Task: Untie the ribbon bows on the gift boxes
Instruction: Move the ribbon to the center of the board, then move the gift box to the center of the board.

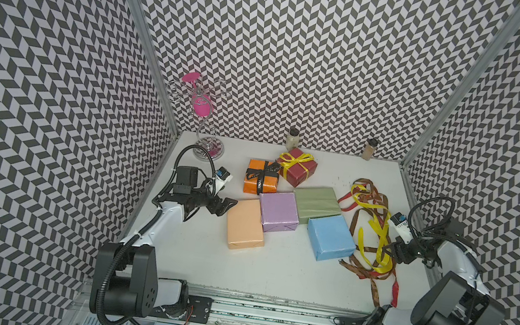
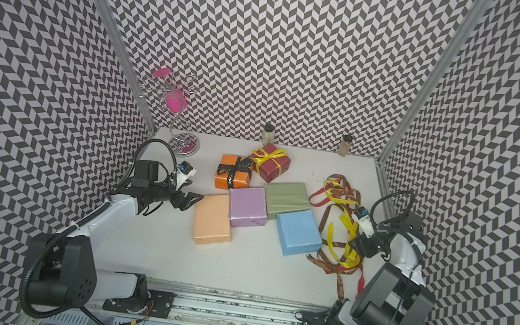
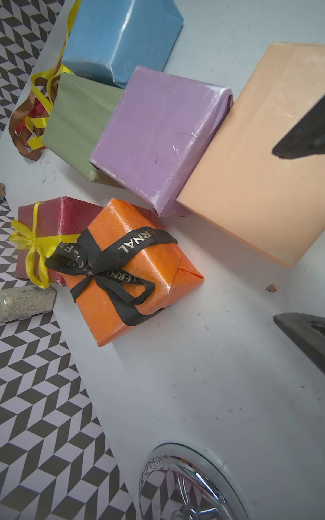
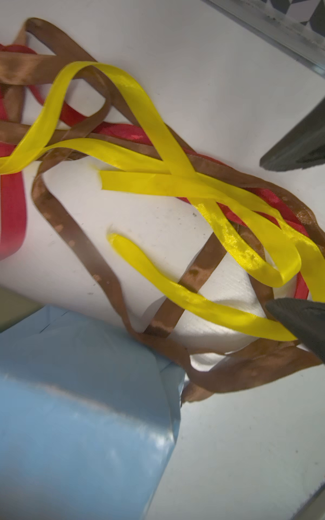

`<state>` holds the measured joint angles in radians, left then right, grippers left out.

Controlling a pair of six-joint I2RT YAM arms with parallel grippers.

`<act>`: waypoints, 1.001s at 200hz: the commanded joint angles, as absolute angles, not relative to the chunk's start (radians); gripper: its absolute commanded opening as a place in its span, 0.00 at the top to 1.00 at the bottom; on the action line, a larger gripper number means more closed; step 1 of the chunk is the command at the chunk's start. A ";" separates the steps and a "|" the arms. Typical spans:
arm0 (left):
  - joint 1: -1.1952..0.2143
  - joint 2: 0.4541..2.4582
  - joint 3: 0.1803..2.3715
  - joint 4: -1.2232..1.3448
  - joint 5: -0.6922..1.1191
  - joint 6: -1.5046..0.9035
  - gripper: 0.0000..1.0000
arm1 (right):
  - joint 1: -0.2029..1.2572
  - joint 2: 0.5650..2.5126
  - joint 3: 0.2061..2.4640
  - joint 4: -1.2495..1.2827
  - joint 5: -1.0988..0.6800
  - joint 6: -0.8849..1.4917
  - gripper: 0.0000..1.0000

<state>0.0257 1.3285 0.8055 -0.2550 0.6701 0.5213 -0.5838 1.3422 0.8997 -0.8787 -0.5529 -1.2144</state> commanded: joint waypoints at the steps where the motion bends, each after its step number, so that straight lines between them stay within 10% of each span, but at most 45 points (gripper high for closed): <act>1: 0.004 1.360 0.859 -0.237 0.693 0.500 0.15 | -0.547 1.228 0.960 -0.888 -0.715 -1.207 0.15; 55: -0.134 1.450 0.932 -0.131 0.471 0.449 0.16 | -0.120 1.208 1.014 -0.665 -0.656 -0.807 0.14; 93: -0.149 1.614 1.091 -0.139 0.403 0.410 0.24 | 0.034 1.409 1.206 -0.607 -0.701 -0.612 0.35; 200: -0.208 1.952 1.388 -0.211 0.337 0.472 0.34 | 0.292 1.823 1.517 -0.521 -0.618 -0.482 0.42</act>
<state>-0.1932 1.9099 1.3380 -0.1890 0.3832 0.4545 0.2413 1.7908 1.5024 -0.5533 -0.6540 -0.4999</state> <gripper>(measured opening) 0.684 0.577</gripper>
